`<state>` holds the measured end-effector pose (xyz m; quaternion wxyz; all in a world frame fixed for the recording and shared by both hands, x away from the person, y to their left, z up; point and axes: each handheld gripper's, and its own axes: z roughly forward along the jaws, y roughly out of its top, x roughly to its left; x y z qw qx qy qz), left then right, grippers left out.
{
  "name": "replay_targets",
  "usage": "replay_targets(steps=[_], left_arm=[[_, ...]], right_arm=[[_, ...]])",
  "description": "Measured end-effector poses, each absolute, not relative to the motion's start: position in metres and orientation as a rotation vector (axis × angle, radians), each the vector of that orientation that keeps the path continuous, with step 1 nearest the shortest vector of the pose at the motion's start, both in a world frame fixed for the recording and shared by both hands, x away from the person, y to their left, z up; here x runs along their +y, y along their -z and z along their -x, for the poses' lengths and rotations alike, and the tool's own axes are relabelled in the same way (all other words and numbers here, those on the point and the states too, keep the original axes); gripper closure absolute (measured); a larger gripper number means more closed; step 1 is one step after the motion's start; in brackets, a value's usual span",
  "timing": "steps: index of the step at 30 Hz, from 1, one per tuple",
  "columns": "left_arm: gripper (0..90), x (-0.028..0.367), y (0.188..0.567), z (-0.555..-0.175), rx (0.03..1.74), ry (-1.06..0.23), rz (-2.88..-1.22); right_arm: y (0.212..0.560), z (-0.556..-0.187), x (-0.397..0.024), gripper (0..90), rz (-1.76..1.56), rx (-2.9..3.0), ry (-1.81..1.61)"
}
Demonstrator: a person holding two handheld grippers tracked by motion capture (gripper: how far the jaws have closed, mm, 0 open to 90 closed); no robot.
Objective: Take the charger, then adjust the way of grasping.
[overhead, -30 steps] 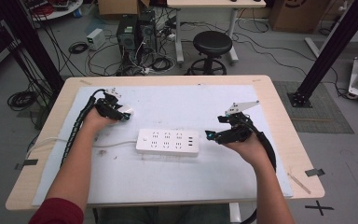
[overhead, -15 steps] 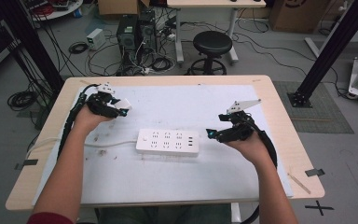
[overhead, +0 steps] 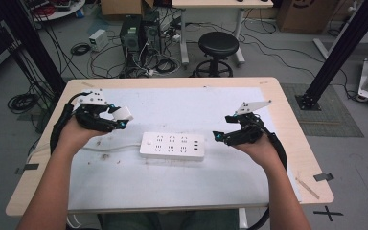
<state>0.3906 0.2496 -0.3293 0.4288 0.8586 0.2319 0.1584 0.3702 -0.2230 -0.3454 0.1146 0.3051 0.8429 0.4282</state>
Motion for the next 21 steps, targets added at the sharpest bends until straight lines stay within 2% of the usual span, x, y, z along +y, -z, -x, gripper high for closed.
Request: replay_targets(steps=[7, 17, 21], left_arm=[[42.6, 0.235, 0.334, -0.374, 0.505, -0.356, -2.185], [42.6, 0.222, 0.340, -0.371, 0.460, -0.346, -2.225], [42.6, 0.199, 0.339, -0.370, 0.374, -0.344, -2.245]], right_arm=[[0.345, -0.368, -0.222, 17.8, -0.891, 2.474, -1.259], [0.343, -0.369, -0.222, 17.9, -0.884, 2.485, -1.257], [0.339, -0.369, -0.222, 17.8, -0.883, 2.486, -1.262]])
